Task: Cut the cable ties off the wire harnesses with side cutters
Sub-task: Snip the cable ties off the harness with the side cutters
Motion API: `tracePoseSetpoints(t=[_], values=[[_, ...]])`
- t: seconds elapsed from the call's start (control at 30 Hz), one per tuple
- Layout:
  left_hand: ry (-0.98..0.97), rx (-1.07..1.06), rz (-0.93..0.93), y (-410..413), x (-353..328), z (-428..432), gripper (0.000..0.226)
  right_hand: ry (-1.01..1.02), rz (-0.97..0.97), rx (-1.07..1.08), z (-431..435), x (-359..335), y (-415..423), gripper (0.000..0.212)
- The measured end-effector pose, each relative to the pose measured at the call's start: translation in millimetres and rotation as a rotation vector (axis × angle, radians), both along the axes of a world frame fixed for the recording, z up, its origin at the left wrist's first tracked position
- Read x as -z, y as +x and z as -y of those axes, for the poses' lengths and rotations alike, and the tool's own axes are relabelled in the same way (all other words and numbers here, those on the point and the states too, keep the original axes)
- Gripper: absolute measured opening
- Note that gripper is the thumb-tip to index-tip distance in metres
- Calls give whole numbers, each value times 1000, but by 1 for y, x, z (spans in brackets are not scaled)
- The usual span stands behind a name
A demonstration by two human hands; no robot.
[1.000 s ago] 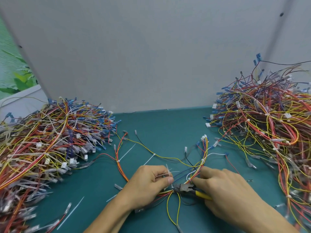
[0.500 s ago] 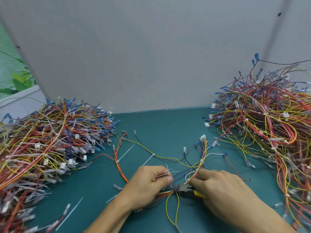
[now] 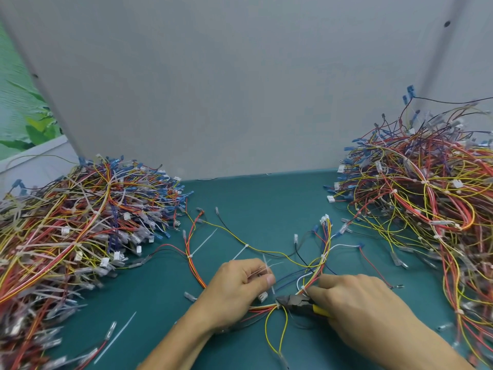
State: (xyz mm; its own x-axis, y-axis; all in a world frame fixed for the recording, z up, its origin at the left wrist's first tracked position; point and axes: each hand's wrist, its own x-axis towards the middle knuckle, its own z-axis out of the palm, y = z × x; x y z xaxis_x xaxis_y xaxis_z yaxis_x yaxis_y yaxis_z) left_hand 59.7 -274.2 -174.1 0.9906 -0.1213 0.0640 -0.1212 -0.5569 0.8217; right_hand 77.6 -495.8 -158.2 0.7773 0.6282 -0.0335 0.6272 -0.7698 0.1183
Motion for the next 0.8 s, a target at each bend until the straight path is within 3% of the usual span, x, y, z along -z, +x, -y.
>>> tracePoseSetpoints(t=[0.07, 0.2, 0.37, 0.5, 0.67, 0.8], values=[[-141, -45, -46, 0, -3, 0, 21, -23, 6, -3, 1, -1, 0, 16], [-640, -147, -150, 4, -16, 0, 26, -4, -35, 12, 5, -5, 1, 16], [-845, -255, -120, 7, -27, -17, 28, -39, -33, 91, 19, -16, 5, 18], [-682, -261, -135, 8, -20, -29, 24, -83, -62, 173, 32, -24, 10, 18], [21, -126, 3, 5, -17, -55, 19, -118, -92, 249, 40, -28, 12, 9], [198, 25, -5, 4, -12, -49, 24, -94, -86, 244, 39, -31, 11, 18]])
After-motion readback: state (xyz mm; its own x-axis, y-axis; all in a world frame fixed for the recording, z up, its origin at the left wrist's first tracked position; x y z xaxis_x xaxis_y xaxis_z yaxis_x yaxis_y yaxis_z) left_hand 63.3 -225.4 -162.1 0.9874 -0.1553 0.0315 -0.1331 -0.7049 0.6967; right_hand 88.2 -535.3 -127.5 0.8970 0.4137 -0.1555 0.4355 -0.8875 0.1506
